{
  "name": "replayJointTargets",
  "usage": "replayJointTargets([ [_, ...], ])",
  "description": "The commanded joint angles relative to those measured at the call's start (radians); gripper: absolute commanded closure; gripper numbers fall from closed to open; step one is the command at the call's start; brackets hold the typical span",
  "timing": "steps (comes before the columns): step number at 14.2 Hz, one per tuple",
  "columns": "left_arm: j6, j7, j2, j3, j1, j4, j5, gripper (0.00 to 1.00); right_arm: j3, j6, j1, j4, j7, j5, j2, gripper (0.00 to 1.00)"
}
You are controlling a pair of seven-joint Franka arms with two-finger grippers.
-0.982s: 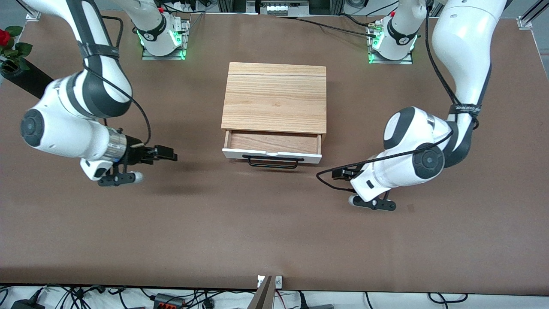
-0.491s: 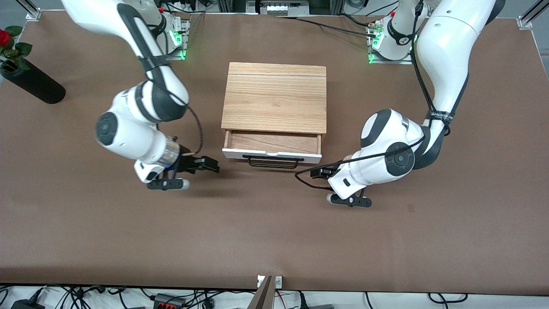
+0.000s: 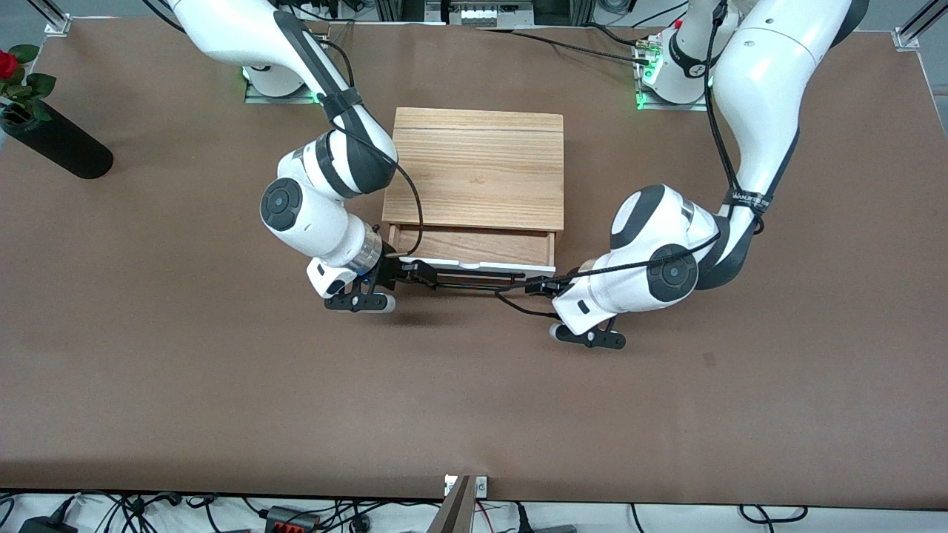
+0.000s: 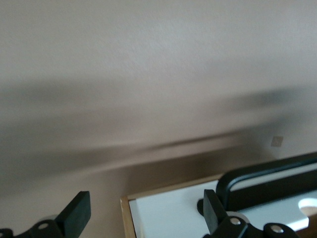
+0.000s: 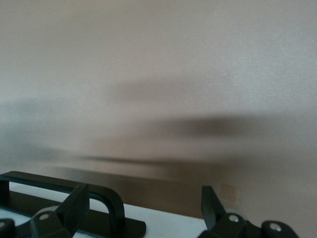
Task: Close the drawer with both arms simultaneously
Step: 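Push the drawer front into the cabinet with both grippers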
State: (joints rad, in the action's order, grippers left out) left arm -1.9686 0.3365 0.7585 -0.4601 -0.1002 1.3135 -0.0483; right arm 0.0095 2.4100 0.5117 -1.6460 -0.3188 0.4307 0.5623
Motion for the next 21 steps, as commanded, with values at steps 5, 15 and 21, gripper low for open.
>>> replayJointTargets([
  [5, 0.028, -0.016, -0.068, -0.017, 0.016, 0.096, 0.024, 0.0, -0.008, -0.008, 0.041, -0.026, -0.005, 0.01, 0.001, 0.0],
  [15, 0.031, -0.016, -0.137, -0.078, 0.024, 0.231, 0.022, 0.0, -0.01, -0.185, 0.038, -0.034, -0.005, 0.007, -0.022, 0.0],
  [21, 0.036, -0.016, -0.177, -0.109, 0.028, 0.325, 0.021, 0.0, -0.01, -0.274, 0.039, -0.032, -0.008, 0.005, -0.036, 0.0],
])
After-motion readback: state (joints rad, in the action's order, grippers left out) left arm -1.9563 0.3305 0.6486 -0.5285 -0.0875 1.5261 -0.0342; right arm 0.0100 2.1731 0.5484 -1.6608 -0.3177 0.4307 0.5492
